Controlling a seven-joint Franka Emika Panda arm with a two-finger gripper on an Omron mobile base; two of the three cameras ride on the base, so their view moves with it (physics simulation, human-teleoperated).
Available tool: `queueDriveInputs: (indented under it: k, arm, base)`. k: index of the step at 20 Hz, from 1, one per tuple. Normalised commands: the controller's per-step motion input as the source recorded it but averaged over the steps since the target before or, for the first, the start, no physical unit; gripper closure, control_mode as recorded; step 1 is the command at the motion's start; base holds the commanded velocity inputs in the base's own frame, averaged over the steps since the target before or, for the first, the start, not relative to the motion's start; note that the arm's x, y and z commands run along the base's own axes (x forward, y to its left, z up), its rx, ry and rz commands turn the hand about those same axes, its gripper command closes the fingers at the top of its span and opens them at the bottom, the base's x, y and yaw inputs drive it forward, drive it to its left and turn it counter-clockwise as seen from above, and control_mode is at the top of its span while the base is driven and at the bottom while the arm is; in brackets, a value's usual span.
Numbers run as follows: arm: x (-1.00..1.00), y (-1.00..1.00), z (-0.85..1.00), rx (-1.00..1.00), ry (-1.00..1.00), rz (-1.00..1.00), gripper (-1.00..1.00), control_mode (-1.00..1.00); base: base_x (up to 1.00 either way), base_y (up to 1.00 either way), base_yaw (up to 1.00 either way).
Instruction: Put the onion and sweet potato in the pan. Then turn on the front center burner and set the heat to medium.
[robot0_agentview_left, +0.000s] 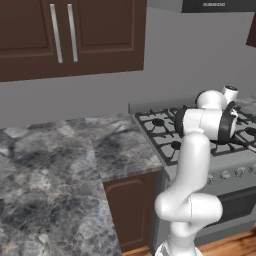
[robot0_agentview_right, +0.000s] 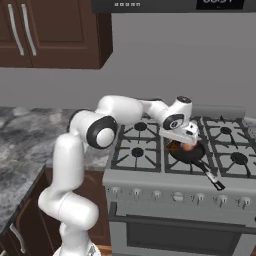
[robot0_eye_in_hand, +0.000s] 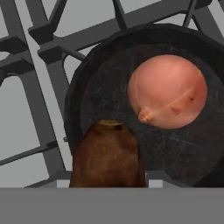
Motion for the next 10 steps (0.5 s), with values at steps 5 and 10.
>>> queueDriveInputs:
  k: [5,10]
  arm:
    - [0.15,-0.43,0.0,-0.05,0.01,-0.03,1.0,-1.0]
    - [0.0,-0.33,-0.02,0.02,0.0,0.0,1.0,-1.0]
  base:
    - [0.0,0.0,0.0]
    - [0.0,0.0,0.0]
